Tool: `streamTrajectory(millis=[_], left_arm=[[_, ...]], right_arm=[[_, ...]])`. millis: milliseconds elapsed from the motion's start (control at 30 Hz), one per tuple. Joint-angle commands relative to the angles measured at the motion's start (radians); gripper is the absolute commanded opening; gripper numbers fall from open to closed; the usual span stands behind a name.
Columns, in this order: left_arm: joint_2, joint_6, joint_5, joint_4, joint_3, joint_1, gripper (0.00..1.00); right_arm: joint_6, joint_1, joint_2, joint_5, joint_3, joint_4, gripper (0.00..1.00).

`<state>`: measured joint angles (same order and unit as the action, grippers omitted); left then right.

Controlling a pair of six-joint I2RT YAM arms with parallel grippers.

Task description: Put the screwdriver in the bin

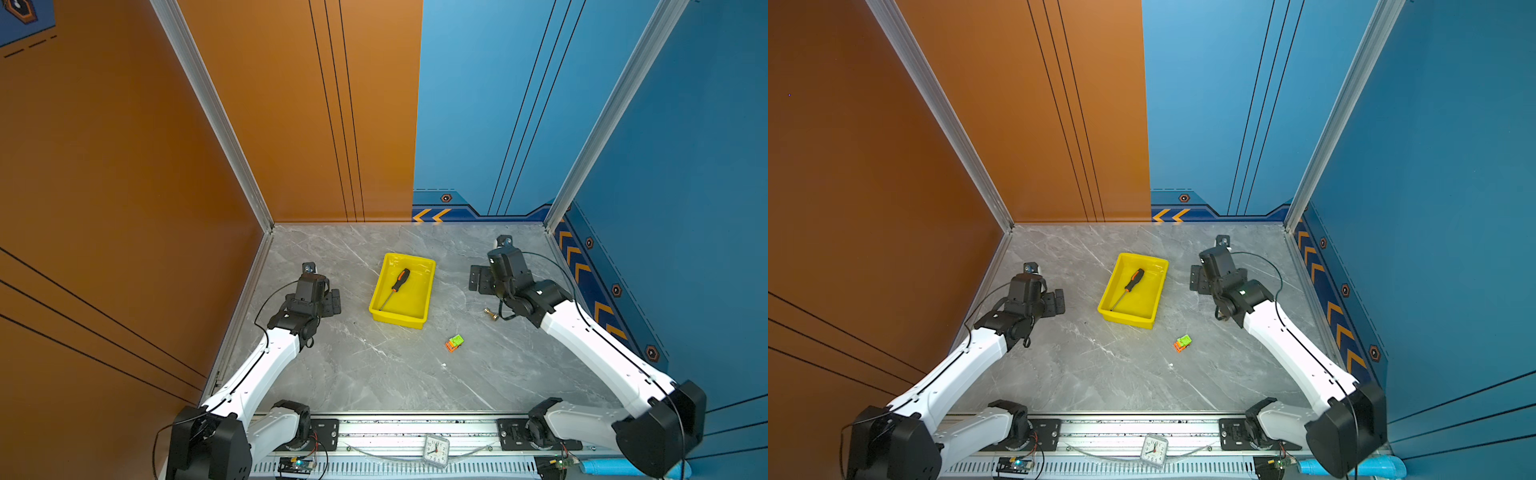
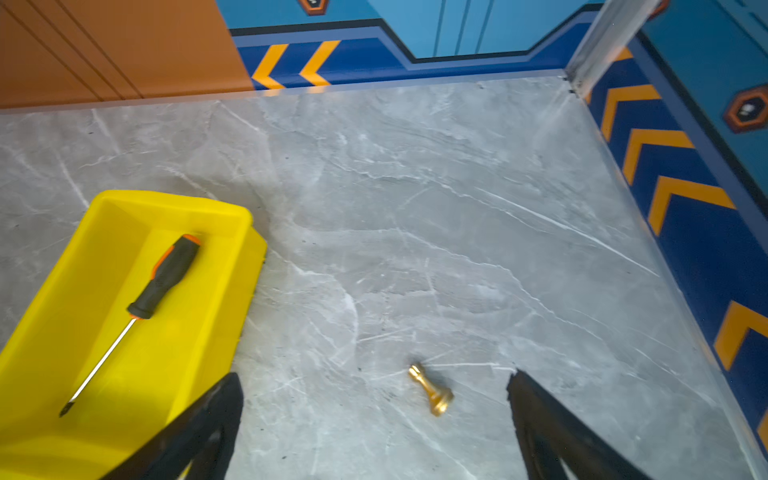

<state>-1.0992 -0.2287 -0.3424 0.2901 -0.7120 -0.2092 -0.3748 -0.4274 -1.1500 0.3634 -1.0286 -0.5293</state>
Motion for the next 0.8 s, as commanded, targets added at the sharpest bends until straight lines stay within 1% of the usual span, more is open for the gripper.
streamTrajectory(millis=[0, 133, 233, 333, 433, 533, 567, 633, 667, 700, 733, 767], left_arm=[[0.022, 0.089, -0.065, -0.043, 0.041, 0.016, 0.98], [0.047, 0.142, -0.089, -0.121, 0.097, 0.022, 0.98], [0.061, 0.171, -0.077, -0.178, 0.131, 0.024, 0.98], [0.096, 0.188, -0.055, -0.213, 0.165, 0.025, 0.98], [0.148, 0.221, -0.020, -0.245, 0.211, 0.026, 0.98], [0.207, 0.226, 0.001, -0.267, 0.263, 0.025, 0.98], [0.229, 0.226, 0.011, -0.274, 0.285, 0.026, 0.98], [0.262, 0.223, 0.015, -0.294, 0.328, 0.026, 0.98], [0.274, 0.220, 0.008, -0.304, 0.348, 0.028, 0.98], [0.281, 0.217, -0.001, -0.312, 0.363, 0.032, 0.98], [0.281, 0.214, -0.009, -0.318, 0.374, 0.037, 0.98], [0.276, 0.207, -0.018, -0.326, 0.383, 0.044, 0.98]], right_arm=[[0.034, 0.075, 0.144, 0.019, 0.131, 0.072, 1.00], [0.026, 0.213, 0.271, -0.028, 0.237, 0.084, 1.00], [0.025, 0.301, 0.298, -0.095, 0.270, 0.083, 1.00], [0.016, 0.352, 0.294, -0.123, 0.286, 0.083, 1.00], [0.002, 0.377, 0.289, -0.104, 0.302, 0.087, 1.00], [-0.008, 0.380, 0.299, -0.026, 0.344, 0.110, 1.00], [-0.001, 0.381, 0.315, -0.009, 0.379, 0.142, 1.00], [0.024, 0.399, 0.367, -0.045, 0.465, 0.242, 1.00], [0.049, 0.412, 0.400, -0.098, 0.515, 0.309, 1.00], [0.110, 0.417, 0.435, -0.168, 0.577, 0.396, 1.00], [0.153, 0.414, 0.470, -0.214, 0.626, 0.471, 1.00], [0.186, 0.406, 0.509, -0.235, 0.675, 0.542, 1.00]])
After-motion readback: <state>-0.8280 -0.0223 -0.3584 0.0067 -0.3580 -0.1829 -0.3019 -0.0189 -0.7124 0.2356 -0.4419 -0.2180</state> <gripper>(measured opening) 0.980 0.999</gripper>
